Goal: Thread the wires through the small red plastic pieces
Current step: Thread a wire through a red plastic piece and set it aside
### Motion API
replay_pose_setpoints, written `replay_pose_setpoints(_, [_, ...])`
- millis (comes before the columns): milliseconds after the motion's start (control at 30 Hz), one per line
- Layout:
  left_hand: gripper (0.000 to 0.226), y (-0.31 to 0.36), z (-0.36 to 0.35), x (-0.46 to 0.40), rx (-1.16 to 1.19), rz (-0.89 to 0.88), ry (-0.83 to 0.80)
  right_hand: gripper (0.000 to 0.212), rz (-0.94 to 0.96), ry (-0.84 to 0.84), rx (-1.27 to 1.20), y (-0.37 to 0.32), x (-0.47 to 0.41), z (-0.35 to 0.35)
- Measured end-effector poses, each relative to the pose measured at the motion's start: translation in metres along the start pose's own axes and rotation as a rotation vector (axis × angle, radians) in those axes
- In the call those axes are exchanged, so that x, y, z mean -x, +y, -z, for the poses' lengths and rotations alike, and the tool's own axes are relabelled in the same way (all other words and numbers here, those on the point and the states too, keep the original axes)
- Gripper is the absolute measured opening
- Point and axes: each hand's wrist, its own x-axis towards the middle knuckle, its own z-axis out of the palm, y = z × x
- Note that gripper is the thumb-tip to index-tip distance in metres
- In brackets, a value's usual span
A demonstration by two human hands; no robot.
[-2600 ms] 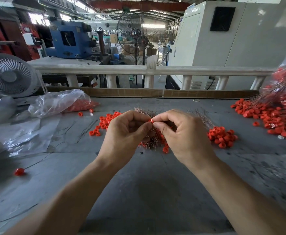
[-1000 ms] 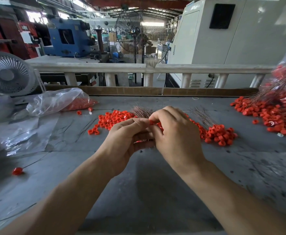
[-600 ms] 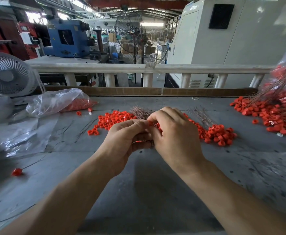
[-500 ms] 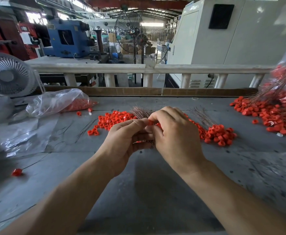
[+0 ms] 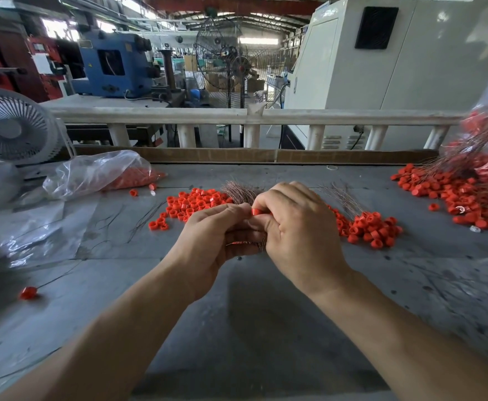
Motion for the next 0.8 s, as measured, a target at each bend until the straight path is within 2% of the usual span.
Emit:
replay_pose_setpoints(267, [0.027,-0.0005,0.0037,-0.0009,0.007,-0.005,0.007,0.003,0.069,0.0,-0.004,0.0017,-0.0043,0.0025])
replay_pose_setpoints(467, [0.024,-0.0004,0.0041,-0.0007,0.025,-0.013,0.003,0.013,0.045,-0.072,-0.009,0.0067,-0.0018,0.0034])
replay_pose_setpoints(633, [0.039,0.0001,0.0055,-0.0008,0.038,-0.023,0.001,0.017,0.01,-0.117,-0.075,0.0064,-0.0009,0.0007])
replay_pose_setpoints(800, [0.033,0.0006,0.0063,-0.0017,0.04,-0.019,0.035,0.017,-0.032,-0.143,-0.139,0.0047,-0.0002,0.0])
